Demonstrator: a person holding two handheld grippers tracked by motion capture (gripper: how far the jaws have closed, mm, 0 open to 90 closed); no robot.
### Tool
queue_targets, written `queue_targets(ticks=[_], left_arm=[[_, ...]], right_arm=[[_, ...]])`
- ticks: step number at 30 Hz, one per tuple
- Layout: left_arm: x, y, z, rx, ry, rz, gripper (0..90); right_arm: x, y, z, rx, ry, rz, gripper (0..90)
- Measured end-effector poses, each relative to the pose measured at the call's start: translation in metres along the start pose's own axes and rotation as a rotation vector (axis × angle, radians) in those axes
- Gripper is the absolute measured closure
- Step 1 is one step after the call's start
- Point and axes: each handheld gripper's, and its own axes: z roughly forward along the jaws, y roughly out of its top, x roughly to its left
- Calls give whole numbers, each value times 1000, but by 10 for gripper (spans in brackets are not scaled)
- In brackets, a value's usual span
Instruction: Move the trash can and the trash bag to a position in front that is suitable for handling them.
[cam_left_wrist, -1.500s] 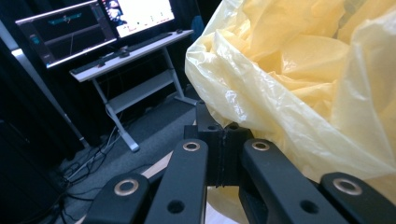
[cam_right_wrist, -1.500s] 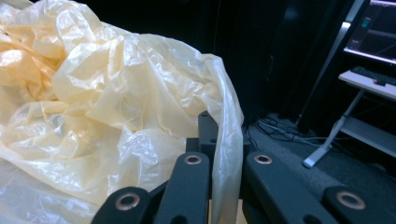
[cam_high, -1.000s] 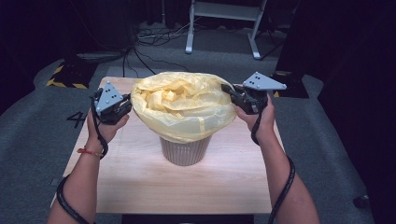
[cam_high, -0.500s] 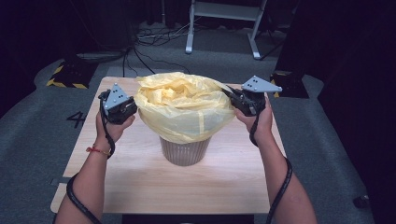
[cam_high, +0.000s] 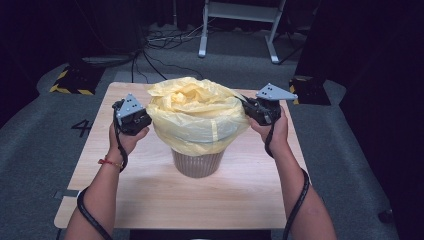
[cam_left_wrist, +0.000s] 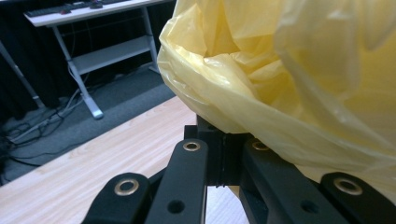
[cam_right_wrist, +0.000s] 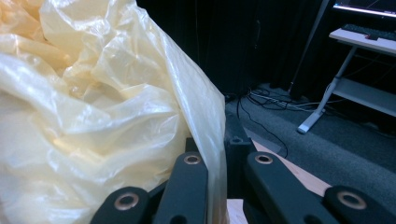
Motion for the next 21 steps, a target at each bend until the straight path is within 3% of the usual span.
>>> queue_targets(ticks=[4,13,21], left_arm=[[0,-4,4,-6,-18,-29,898],[-2,-14,12,-3,-59,-53,898],[-7,-20,9,7,-88,-21,898]], right_arm=[[0,-3,2,7,9,5,898],[1,-7,4,11,10,8,899],[-1,-9,6,32,22,10,899]])
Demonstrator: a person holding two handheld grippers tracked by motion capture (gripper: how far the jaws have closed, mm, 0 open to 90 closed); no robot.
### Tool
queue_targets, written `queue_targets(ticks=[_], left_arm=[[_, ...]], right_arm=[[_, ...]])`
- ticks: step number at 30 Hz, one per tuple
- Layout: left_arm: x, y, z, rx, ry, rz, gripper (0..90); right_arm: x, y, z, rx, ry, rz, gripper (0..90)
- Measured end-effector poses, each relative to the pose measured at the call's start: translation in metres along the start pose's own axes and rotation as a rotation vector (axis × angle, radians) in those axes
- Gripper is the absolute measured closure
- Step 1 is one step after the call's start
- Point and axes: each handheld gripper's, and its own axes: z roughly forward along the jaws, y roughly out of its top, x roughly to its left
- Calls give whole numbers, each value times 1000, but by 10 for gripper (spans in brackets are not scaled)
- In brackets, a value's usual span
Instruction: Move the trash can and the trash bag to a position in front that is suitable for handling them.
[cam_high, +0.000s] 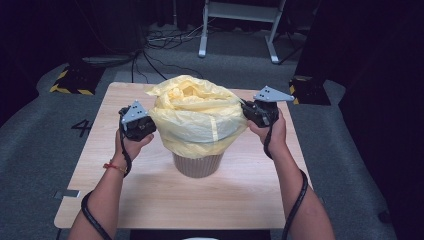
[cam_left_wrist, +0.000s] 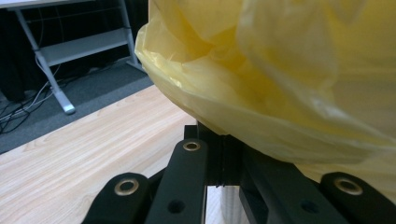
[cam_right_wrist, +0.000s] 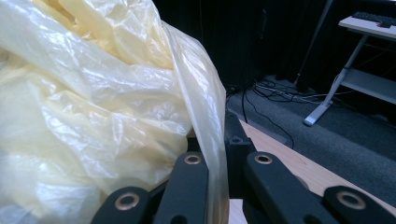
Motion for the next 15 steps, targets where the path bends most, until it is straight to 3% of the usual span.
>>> queue_targets(ticks=[10,15], left_arm=[[-7,-3,-3,1,-40,17,898],[-12,-2,-5,15,-56,47,898]], right_arm=[[-1,-3,-2,0,54,1,900],[-2,-4,-7,7,81,-10,900]])
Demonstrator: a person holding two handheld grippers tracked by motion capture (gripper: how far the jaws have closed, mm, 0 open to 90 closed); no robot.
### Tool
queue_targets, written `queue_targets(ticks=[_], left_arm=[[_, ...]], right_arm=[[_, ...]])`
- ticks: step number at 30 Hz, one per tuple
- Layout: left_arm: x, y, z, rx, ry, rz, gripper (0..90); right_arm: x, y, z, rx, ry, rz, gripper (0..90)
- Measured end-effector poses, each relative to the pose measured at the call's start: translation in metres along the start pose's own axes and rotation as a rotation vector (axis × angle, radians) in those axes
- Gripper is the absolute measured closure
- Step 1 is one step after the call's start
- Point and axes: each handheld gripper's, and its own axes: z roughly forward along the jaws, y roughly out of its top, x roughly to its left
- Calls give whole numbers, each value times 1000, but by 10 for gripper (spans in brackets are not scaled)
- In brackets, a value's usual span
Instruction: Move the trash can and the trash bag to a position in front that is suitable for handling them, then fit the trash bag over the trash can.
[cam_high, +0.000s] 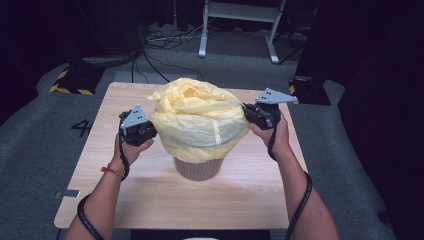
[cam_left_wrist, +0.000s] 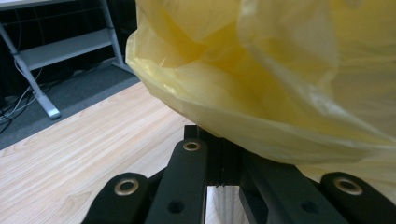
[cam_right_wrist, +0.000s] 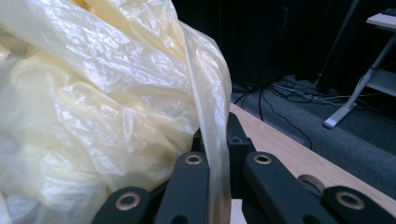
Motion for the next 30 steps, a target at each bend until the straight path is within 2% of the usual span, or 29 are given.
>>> queue_targets(ticks=[12,15,19,21,23,28,30], left_arm=[[-25,1,-6,12,-45,57,899],[-30,2,-7,18,-38,64,898],[-32,2,-7,19,-33,68,899],[-32,3,-6,26,-18,84,898],[-31,3,-5,27,-9,88,898],[-22,3,-6,19,24,67,897],[-19,4,-7,20,34,70,897]], right_arm=[[3,-10,-23,2,50,-13,900],[4,-11,-26,5,55,-12,900],[4,-12,-28,9,55,-16,900],[4,-11,-27,12,55,-21,900],[4,-10,-27,15,49,-24,869],[-2,-4,-34,2,7,-11,707],[-4,1,-38,16,-7,-8,638]])
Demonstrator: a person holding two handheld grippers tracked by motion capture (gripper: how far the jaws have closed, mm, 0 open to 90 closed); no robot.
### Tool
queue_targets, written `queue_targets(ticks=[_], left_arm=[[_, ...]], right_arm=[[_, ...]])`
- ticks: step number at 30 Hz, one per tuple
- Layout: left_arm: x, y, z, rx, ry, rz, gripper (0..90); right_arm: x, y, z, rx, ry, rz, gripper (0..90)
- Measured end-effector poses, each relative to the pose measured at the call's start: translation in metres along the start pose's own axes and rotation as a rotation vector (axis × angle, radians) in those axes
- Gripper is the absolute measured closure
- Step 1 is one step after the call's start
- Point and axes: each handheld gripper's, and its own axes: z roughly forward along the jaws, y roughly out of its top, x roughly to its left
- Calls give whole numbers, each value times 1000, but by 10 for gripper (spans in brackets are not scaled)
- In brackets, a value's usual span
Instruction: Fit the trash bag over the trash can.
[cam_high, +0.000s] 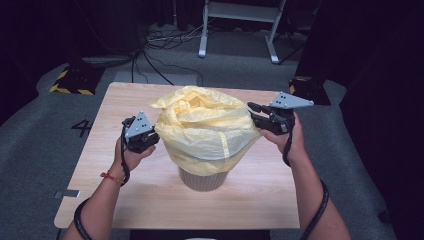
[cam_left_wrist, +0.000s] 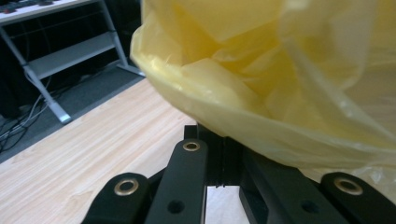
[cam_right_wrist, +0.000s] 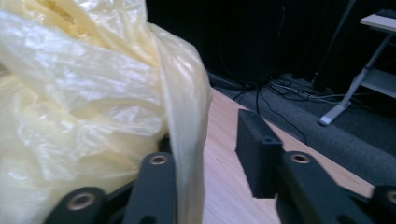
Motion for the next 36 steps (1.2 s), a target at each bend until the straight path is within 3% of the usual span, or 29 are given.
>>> queue_targets(ticks=[4,9,12,18,23,26,27,29,31,34,36], left_arm=[[7,3,0,6,25,-5,897],[15,8,3,9,40,-20,897],[18,11,8,16,45,-21,897],[18,17,17,38,42,10,897],[18,21,21,43,33,11,897],[18,23,23,54,33,18,897],[18,24,23,55,29,17,897],[19,25,24,64,35,28,897],[20,25,25,67,34,26,897],[21,27,26,67,31,26,898],[21,28,26,70,36,36,897]], right_arm=[[-4,10,-7,25,-11,-2,537],[-8,17,-17,7,-2,25,430],[-11,16,-19,27,18,52,363],[-16,14,-29,-12,17,77,333],[-16,20,-36,-34,87,106,308],[-13,23,-37,17,27,91,310],[-12,24,-37,11,15,89,305],[-7,28,-36,20,-20,48,297],[-3,32,-38,-20,-12,41,301],[0,39,-38,-42,-30,37,306],[0,43,-38,-37,-5,47,328]])
